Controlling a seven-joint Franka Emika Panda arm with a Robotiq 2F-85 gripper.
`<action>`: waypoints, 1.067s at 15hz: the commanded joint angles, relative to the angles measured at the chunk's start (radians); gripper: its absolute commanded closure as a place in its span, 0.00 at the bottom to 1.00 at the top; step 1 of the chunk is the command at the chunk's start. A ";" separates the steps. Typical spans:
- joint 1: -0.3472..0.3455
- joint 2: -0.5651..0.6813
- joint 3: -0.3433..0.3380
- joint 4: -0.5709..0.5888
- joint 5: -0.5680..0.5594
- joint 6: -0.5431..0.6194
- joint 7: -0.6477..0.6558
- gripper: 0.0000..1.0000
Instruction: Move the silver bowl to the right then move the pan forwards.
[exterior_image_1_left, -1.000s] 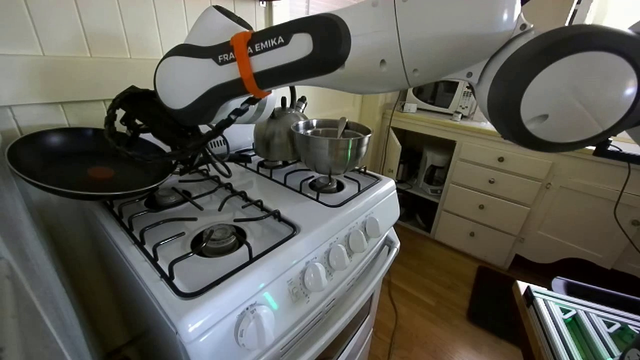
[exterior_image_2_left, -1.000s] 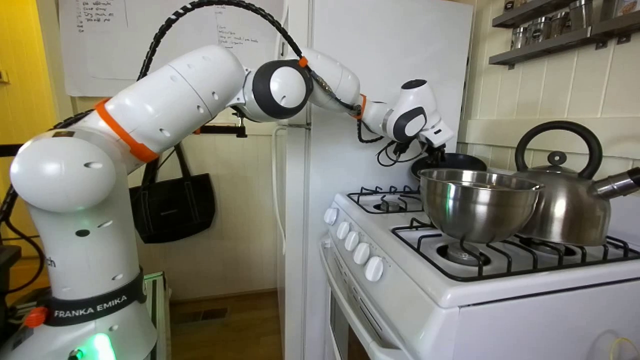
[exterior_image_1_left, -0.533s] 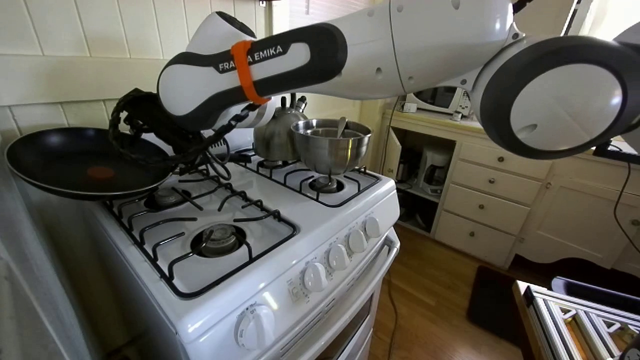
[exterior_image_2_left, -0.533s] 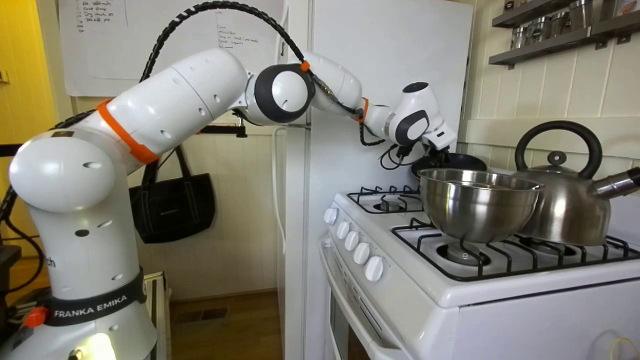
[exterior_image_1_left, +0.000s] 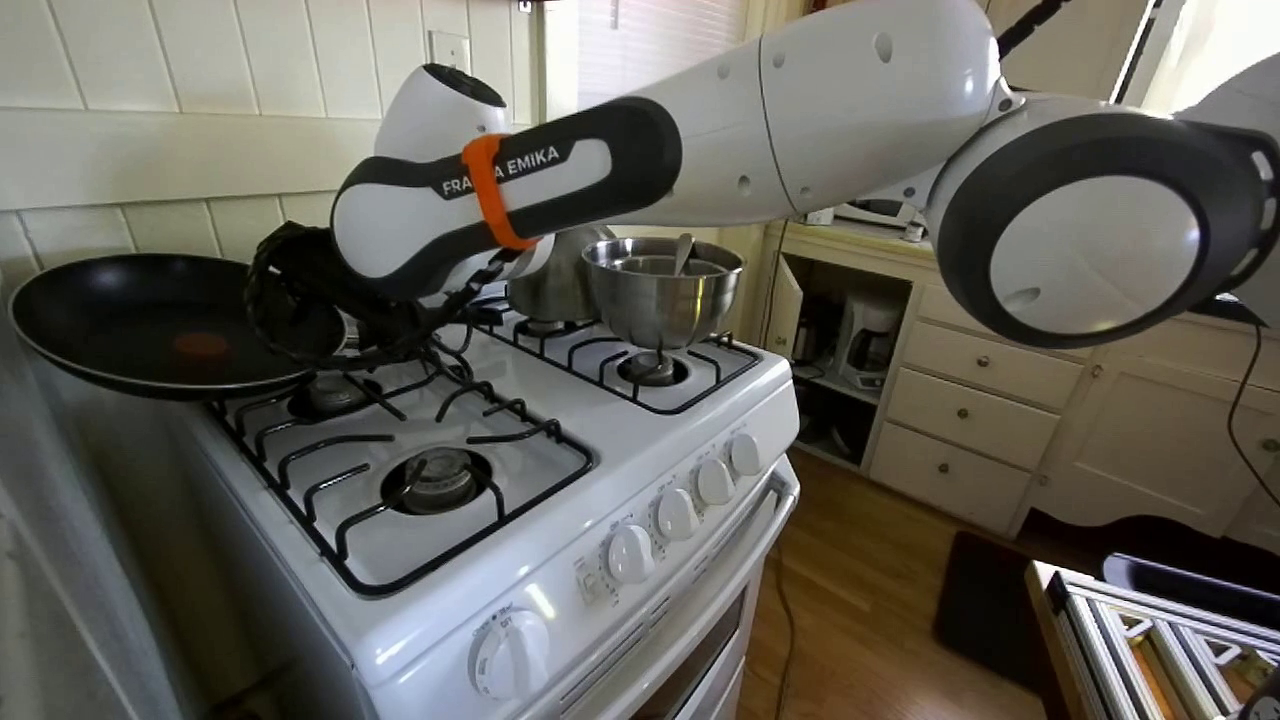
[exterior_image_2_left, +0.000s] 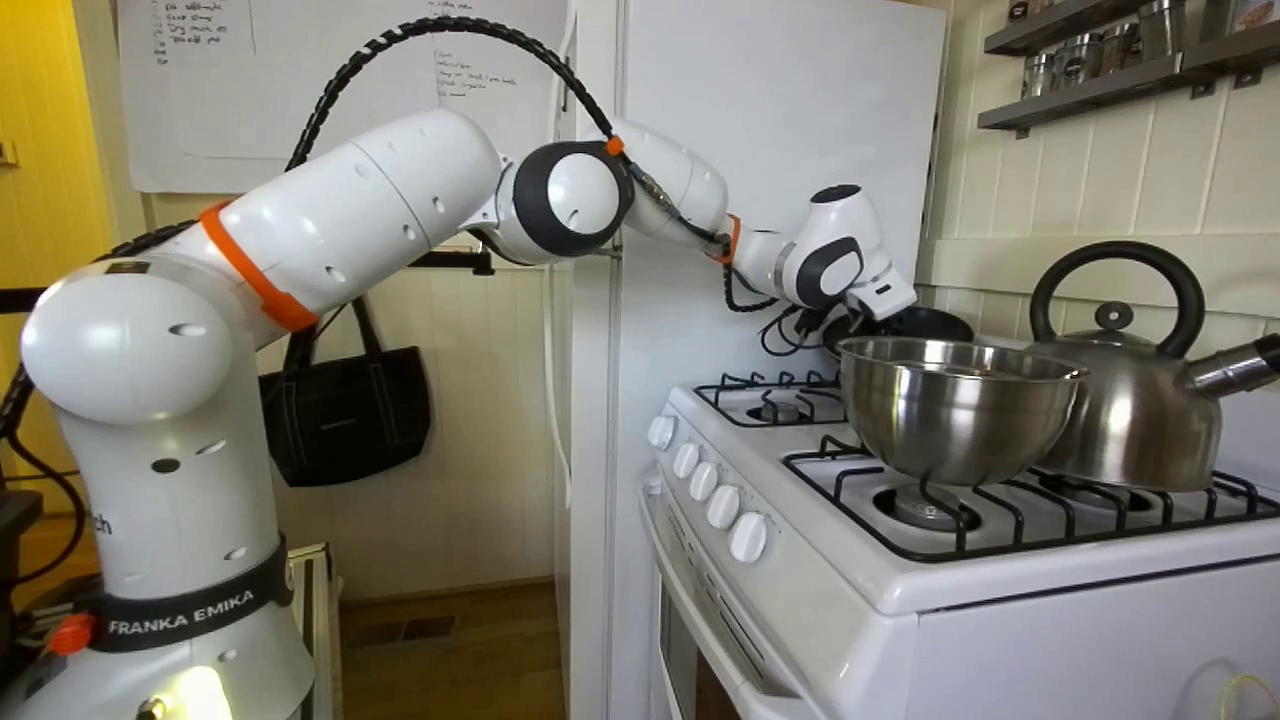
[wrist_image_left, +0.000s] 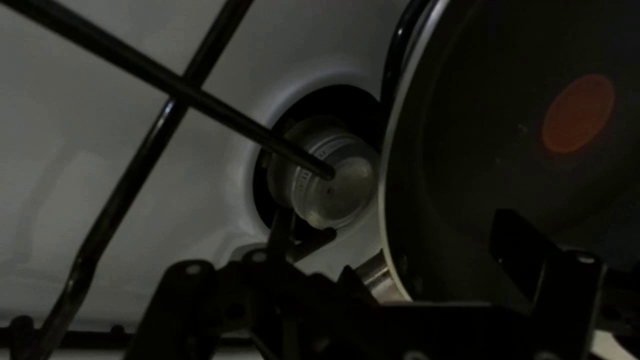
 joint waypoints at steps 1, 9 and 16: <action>-0.015 0.092 0.030 0.123 -0.008 -0.007 -0.004 0.00; -0.019 0.203 0.026 0.278 -0.030 0.009 -0.012 0.58; -0.012 0.191 0.022 0.290 -0.046 -0.008 0.008 0.98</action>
